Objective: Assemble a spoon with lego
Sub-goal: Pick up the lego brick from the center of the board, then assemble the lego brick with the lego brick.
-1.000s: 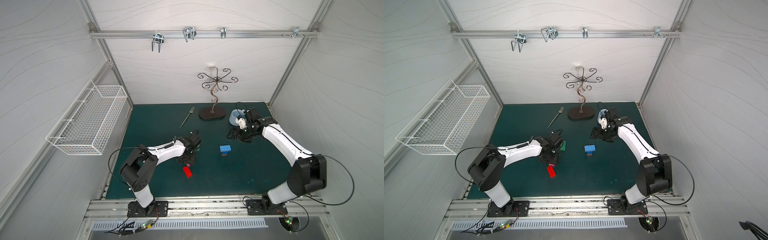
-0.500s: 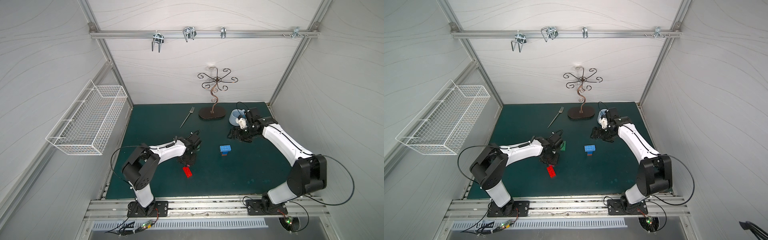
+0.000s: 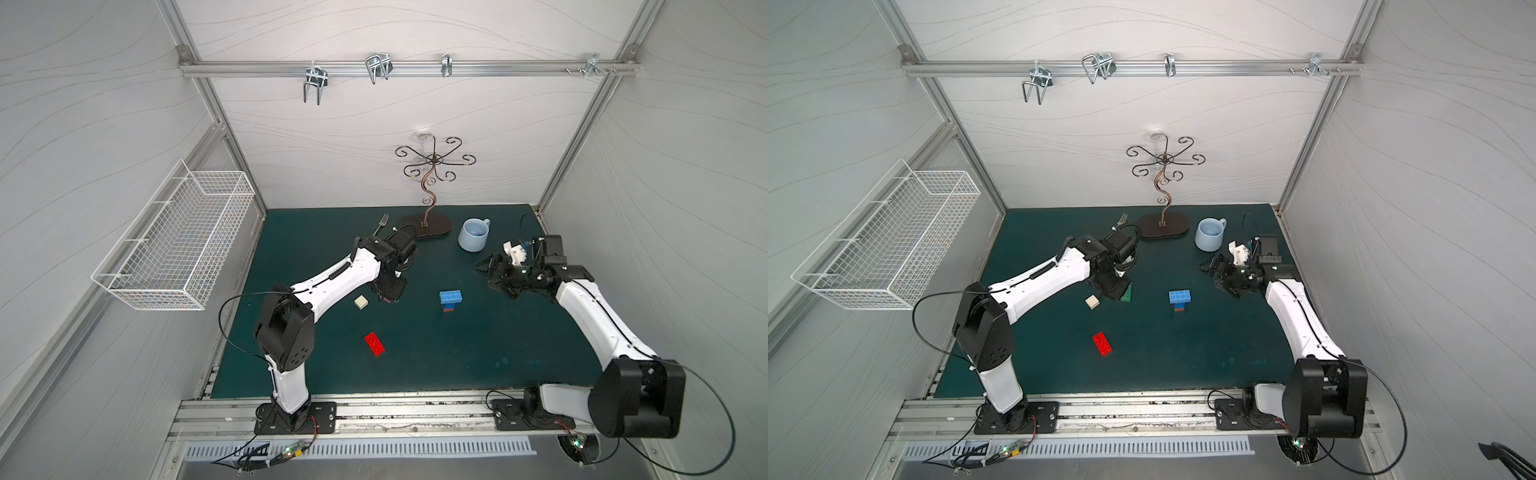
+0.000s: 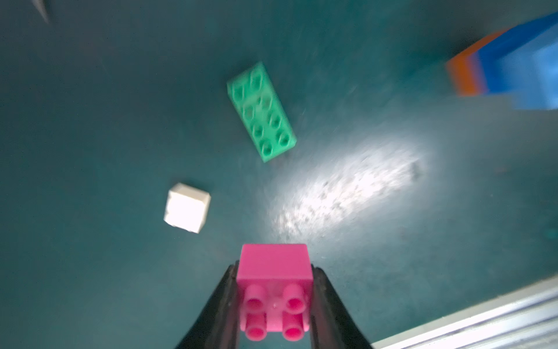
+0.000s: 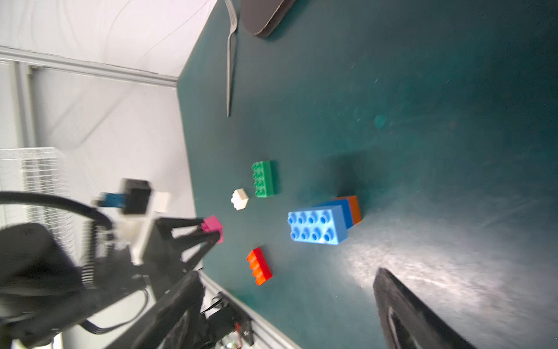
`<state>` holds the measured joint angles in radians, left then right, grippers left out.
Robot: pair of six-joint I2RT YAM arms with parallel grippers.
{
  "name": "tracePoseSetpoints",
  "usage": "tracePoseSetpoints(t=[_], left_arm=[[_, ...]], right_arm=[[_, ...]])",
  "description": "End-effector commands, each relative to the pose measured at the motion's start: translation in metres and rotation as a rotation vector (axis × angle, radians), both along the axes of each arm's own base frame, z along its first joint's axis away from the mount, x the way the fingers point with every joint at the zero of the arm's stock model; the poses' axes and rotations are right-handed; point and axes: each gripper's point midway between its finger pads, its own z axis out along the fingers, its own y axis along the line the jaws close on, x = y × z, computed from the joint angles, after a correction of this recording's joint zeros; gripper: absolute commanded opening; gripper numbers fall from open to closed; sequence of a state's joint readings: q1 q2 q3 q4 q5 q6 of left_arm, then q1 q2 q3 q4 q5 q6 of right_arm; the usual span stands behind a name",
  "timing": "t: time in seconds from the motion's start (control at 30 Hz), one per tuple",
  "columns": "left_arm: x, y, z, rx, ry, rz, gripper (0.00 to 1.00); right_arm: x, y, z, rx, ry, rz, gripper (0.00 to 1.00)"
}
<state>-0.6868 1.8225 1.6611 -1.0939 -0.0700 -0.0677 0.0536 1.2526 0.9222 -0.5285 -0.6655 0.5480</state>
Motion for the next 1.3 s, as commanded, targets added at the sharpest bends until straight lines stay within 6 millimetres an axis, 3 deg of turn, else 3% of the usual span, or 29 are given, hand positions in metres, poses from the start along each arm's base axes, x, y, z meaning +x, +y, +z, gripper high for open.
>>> tracePoseSetpoints(t=[0.0,0.13,0.2,0.23,0.47,0.67,1.27], left_arm=[[0.004,-0.001,0.023,0.061,-0.007,-0.241,0.08],[0.017,-0.025,0.051,-0.004,-0.078,-0.415,0.06],[0.002,-0.038,0.057,-0.068,-0.032,-0.549,0.15],[-0.004,-0.043,0.057,-0.081,-0.017,-0.609,0.18],[-0.02,-0.056,0.046,-0.094,0.062,-0.827,0.14],[-0.014,-0.066,0.035,-0.063,0.088,-0.886,0.13],[0.003,-0.114,0.006,0.001,0.036,-0.899,0.14]], right_arm=[[-0.002,0.01,-0.003,0.114,-0.008,0.011,0.9],[-0.005,0.009,-0.026,0.182,0.005,0.009,0.89],[-0.006,0.011,-0.031,0.213,-0.009,0.039,0.88],[-0.007,0.011,-0.036,0.215,-0.007,0.039,0.88],[-0.007,0.015,-0.07,0.246,-0.003,0.067,0.86],[-0.009,0.032,-0.084,0.25,-0.002,0.13,0.84],[-0.004,0.051,-0.105,0.335,0.024,0.195,0.7]])
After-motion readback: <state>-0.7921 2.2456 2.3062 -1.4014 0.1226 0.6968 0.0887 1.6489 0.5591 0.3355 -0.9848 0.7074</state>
